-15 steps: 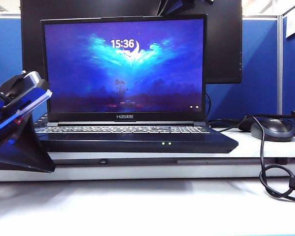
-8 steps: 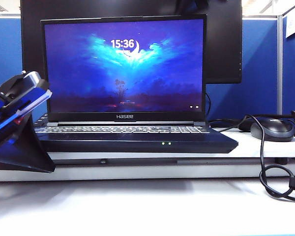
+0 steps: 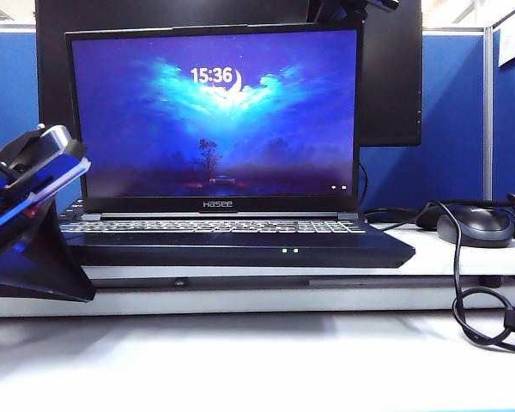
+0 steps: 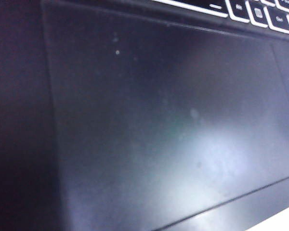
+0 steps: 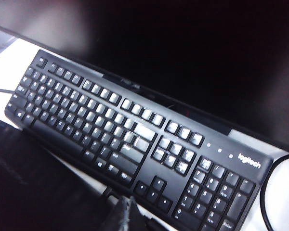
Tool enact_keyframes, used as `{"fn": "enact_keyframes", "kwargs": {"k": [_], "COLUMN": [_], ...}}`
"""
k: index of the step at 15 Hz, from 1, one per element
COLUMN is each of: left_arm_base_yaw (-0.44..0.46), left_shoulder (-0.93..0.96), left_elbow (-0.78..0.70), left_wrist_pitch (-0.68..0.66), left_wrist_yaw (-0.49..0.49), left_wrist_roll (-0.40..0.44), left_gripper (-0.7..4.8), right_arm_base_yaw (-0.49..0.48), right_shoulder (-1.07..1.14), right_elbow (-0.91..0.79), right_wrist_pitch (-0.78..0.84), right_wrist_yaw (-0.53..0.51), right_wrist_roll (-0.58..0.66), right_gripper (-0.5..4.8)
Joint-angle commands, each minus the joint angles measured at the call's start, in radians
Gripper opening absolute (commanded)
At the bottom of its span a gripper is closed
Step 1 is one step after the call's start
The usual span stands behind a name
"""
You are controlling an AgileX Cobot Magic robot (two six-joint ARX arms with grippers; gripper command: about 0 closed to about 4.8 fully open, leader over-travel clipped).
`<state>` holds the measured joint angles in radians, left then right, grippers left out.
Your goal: Close the lid of the black laptop.
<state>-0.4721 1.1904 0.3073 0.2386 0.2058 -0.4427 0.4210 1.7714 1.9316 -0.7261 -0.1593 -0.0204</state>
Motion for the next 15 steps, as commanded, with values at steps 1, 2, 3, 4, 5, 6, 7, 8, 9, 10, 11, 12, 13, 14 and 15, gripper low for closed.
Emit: {"fn": "enact_keyframes", "kwargs": {"k": [1, 2, 3, 4, 5, 6, 7, 8, 9, 10, 11, 12, 13, 14, 15], "left_arm_base_yaw": [0.008, 0.008, 0.008, 0.008, 0.008, 0.008, 0.008, 0.008, 0.008, 0.008, 0.008, 0.008, 0.008, 0.008, 0.008], "left_shoulder": [-0.003, -0.003, -0.003, -0.003, -0.003, -0.003, -0.003, -0.003, -0.003, -0.003, -0.003, -0.003, -0.003, -0.003, -0.003], "left_elbow": [0.015, 0.015, 0.015, 0.015, 0.015, 0.015, 0.015, 0.015, 0.015, 0.015, 0.015, 0.015, 0.015, 0.015, 0.015], "left_wrist_pitch": [0.126, 0.126, 0.126, 0.126, 0.126, 0.126, 0.126, 0.126, 0.126, 0.126, 0.126, 0.126, 0.126, 0.126, 0.126], "left_wrist_yaw": [-0.053, -0.053, -0.053, -0.053, -0.053, -0.054, -0.053, -0.054, -0.053, -0.053, -0.053, -0.053, -0.053, -0.053, -0.053], "left_wrist_roll": [0.006, 0.006, 0.007, 0.009, 0.009, 0.009, 0.009, 0.009, 0.009, 0.01, 0.01, 0.01, 0.01, 0.01, 0.01], "left_gripper": [-0.01, -0.01, -0.01, -0.01, -0.01, -0.01, -0.01, -0.01, -0.01, -0.01, -0.01, -0.01, -0.01, -0.01, -0.01], "right_arm_base_yaw": [0.006, 0.006, 0.006, 0.006, 0.019, 0.029, 0.039, 0.052, 0.072, 0.09, 0.104, 0.117, 0.129, 0.137, 0.149], "right_shoulder": [0.006, 0.006, 0.006, 0.006, 0.006, 0.006, 0.006, 0.006, 0.006, 0.006, 0.006, 0.006, 0.006, 0.006, 0.006], "right_elbow": [-0.008, -0.008, -0.008, -0.008, -0.008, -0.008, -0.008, -0.008, -0.009, -0.009, -0.009, -0.009, -0.009, -0.009, -0.01], "right_wrist_pitch": [-0.139, -0.162, -0.182, -0.2, -0.219, -0.224, -0.23, -0.242, -0.25, -0.249, -0.251, -0.261, -0.277, -0.287, -0.296], "right_wrist_yaw": [-0.055, -0.084, -0.087, -0.087, -0.087, -0.087, -0.091, -0.09, -0.09, -0.085, -0.086, -0.084, -0.084, -0.084, -0.079], "right_wrist_roll": [-0.01, -0.01, -0.01, -0.01, -0.014, -0.015, -0.014, -0.014, -0.016, -0.016, -0.015, -0.015, -0.015, -0.015, -0.015], "right_gripper": [-0.01, -0.01, -0.01, -0.01, -0.01, -0.01, -0.01, -0.01, -0.01, -0.01, -0.01, -0.01, -0.01, -0.01, -0.01]}}
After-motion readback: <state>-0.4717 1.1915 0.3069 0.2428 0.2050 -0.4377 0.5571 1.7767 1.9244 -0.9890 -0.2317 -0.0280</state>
